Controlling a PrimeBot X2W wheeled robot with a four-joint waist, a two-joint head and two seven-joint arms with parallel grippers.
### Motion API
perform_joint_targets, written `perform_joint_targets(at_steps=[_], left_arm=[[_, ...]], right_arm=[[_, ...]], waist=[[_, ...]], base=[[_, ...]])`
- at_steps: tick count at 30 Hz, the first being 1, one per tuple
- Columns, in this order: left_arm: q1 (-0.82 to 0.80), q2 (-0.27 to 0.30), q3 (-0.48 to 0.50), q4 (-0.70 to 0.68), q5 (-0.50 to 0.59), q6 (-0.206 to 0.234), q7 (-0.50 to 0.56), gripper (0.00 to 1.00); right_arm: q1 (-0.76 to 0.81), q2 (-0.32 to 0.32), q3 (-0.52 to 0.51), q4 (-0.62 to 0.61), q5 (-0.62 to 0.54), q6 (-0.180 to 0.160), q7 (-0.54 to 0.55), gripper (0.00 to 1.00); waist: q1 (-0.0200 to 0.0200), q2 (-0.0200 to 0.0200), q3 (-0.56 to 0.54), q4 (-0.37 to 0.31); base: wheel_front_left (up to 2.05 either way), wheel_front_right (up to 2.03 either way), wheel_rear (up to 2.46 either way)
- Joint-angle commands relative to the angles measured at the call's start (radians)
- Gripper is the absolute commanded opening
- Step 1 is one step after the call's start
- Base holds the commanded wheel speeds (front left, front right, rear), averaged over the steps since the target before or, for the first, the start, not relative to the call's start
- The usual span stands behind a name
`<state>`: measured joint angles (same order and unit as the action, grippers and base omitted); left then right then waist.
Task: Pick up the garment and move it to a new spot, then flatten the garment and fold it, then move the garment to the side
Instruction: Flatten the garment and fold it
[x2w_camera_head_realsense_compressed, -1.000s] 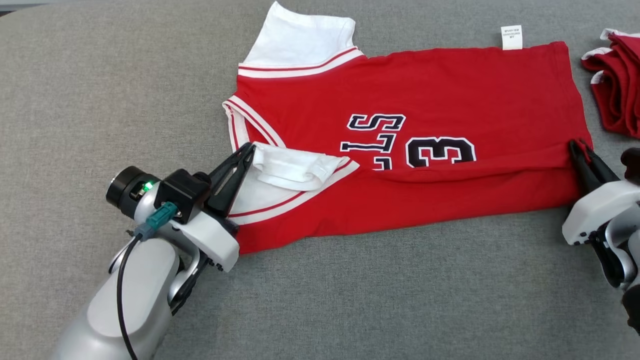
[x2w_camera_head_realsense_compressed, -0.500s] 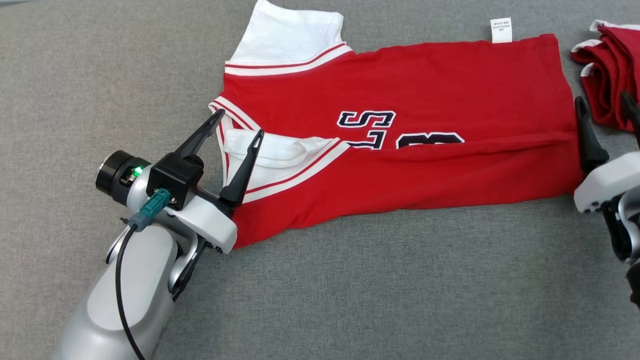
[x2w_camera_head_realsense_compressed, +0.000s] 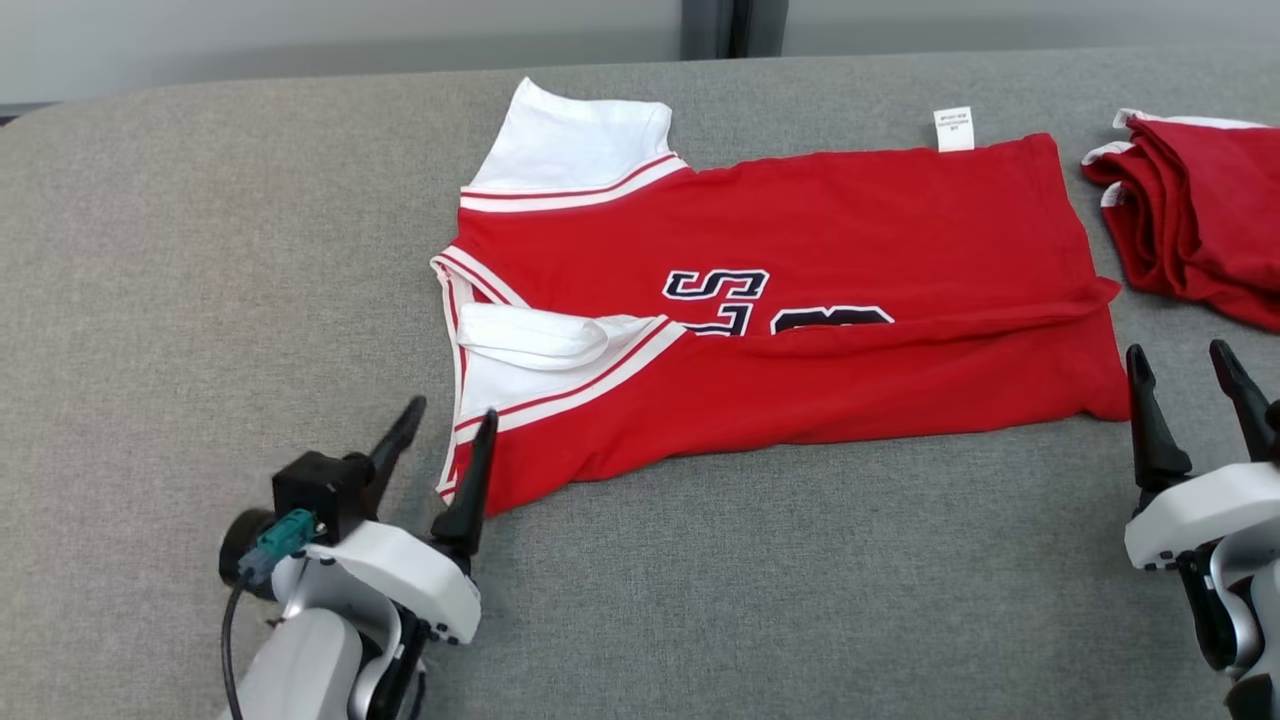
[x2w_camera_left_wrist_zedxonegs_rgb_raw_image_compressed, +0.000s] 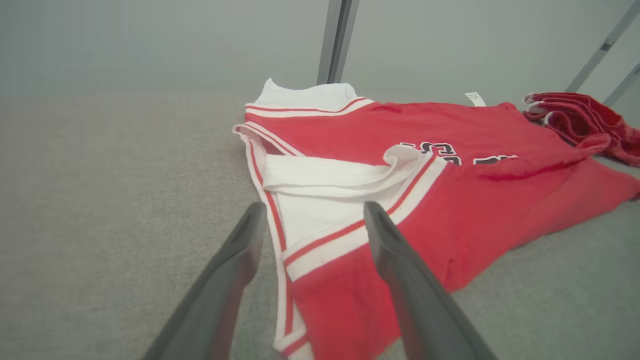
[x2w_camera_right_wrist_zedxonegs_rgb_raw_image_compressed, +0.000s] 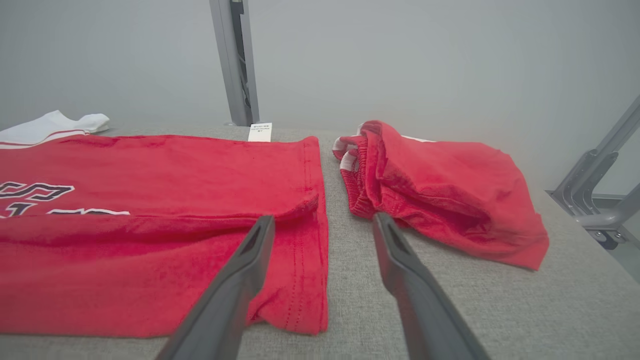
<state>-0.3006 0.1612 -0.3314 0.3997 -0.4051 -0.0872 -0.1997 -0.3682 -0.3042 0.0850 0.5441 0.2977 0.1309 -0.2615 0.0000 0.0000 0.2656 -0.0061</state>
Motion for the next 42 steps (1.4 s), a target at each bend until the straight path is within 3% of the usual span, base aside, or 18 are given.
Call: perform_joint_targets(at_steps=[1,7,11,12,13,15,16,24,34,35,37,39,40,42], left_arm=[[0.022,-0.002,-0.001,-0.003,-0.015,0.004,0.036,1.0],[0.064,0.002,-0.023,-0.013,-0.034,0.038,0.177,1.0],[0.065,0.002,-0.034,-0.018,-0.029,0.048,0.208,1.0],[0.066,0.001,-0.035,-0.018,-0.033,0.051,0.215,0.87],[0.065,0.005,-0.041,-0.018,-0.028,0.049,0.218,0.57],[0.063,0.007,-0.044,-0.019,-0.027,0.05,0.222,0.27],[0.061,0.007,-0.047,-0.02,-0.025,0.048,0.222,0.01],[0.073,0.019,-0.057,-0.037,-0.021,0.048,0.213,0.0],[0.083,0.032,-0.073,-0.059,-0.025,0.04,0.215,0.0],[0.082,0.032,-0.075,-0.061,-0.025,0.039,0.215,0.0],[0.08,0.035,-0.077,-0.062,-0.025,0.039,0.214,0.0],[0.081,0.036,-0.08,-0.062,-0.025,0.039,0.215,0.0],[0.081,0.036,-0.081,-0.062,-0.026,0.04,0.214,0.0],[0.082,0.037,-0.082,-0.062,-0.027,0.041,0.213,0.0]], right_arm=[[0.017,0.001,-0.009,-0.008,-0.009,0.0,-0.006,1.0],[0.033,0.016,-0.026,-0.024,-0.028,0.0,-0.006,1.0],[0.033,0.019,-0.025,-0.029,-0.034,0.0,-0.006,1.0],[0.031,0.019,-0.023,-0.029,-0.036,0.0,-0.006,1.0],[0.03,0.018,-0.02,-0.028,-0.036,0.0,-0.006,1.0],[0.025,0.016,-0.016,-0.025,-0.038,0.0,-0.006,1.0],[0.023,0.016,-0.013,-0.021,-0.038,0.0,-0.006,1.0],[-0.023,0.012,0.039,0.068,-0.007,0.0,-0.006,1.0],[-0.149,0.0,0.171,0.327,0.089,0.0,-0.001,1.0],[-0.16,0.0,0.184,0.344,0.099,0.0,-0.001,0.96],[-0.179,-0.001,0.21,0.38,0.117,0.0,0.003,0.46],[-0.195,-0.002,0.237,0.409,0.137,0.0,0.003,0.07],[-0.2,-0.003,0.25,0.424,0.144,0.0,0.003,0.0],[-0.206,-0.006,0.275,0.446,0.162,0.0,0.003,0.0]], waist=[[0.0,0.0,-0.011,0.0],[0.0,0.0,-0.024,-0.001],[0.0,0.0,-0.019,-0.003],[0.0,0.0,-0.018,-0.004],[0.0,0.0,-0.015,-0.005],[0.0,0.0,-0.011,-0.007],[0.0,0.0,-0.01,-0.007],[0.0,0.0,-0.018,-0.001],[0.0,0.0,-0.025,0.024],[0.0,0.0,-0.024,0.025],[0.0,0.0,-0.022,0.026],[0.0,0.0,-0.023,0.026],[0.0,0.0,-0.023,0.027],[0.0,0.0,-0.026,0.027]], base=[[0.0,0.0,0.0],[0.0,0.0,0.0],[0.0,0.0,0.0],[0.0,0.0,0.0],[0.0,0.0,0.0],[0.0,0.0,0.0],[0.0,0.0,0.0],[0.0,0.0,0.0],[0.0,0.0,0.0],[0.0,0.0,0.0],[0.0,0.0,0.0],[0.0,0.0,0.0],[0.0,0.0,0.0],[0.0,0.0,0.0]])
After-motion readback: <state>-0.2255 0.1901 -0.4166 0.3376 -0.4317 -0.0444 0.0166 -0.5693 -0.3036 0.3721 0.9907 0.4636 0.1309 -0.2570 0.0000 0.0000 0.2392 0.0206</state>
